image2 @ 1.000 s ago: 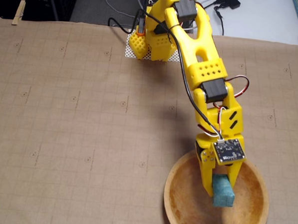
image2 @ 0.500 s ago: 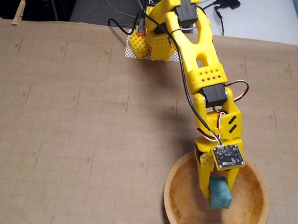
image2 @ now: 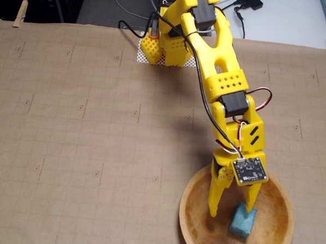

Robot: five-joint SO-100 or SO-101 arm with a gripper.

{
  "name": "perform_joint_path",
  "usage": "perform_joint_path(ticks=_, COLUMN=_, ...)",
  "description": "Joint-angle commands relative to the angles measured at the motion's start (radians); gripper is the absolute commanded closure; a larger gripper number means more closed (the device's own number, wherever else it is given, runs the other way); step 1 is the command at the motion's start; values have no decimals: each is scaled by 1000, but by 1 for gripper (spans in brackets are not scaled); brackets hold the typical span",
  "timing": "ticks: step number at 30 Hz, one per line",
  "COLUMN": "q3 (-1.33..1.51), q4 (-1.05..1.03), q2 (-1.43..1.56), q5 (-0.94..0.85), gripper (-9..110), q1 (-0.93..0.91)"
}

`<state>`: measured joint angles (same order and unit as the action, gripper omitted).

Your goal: Grasp a blue block and put it in the bowl.

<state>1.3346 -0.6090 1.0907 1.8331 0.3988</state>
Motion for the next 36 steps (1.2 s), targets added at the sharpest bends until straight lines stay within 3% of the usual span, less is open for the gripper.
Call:
perform_joint_path(ticks=1, q3=-18, q4=2, q2=170, q5=-14, gripper=76, q1=-2)
perform_joint_path(ticks=24, q3=356, q4=2, q2=756, q5=-5, gripper=75, q1=-2)
perform_joint_path(ticks=36, q3=687, q4=-98, q2=1134, q5=-15, gripper=64, q1=61)
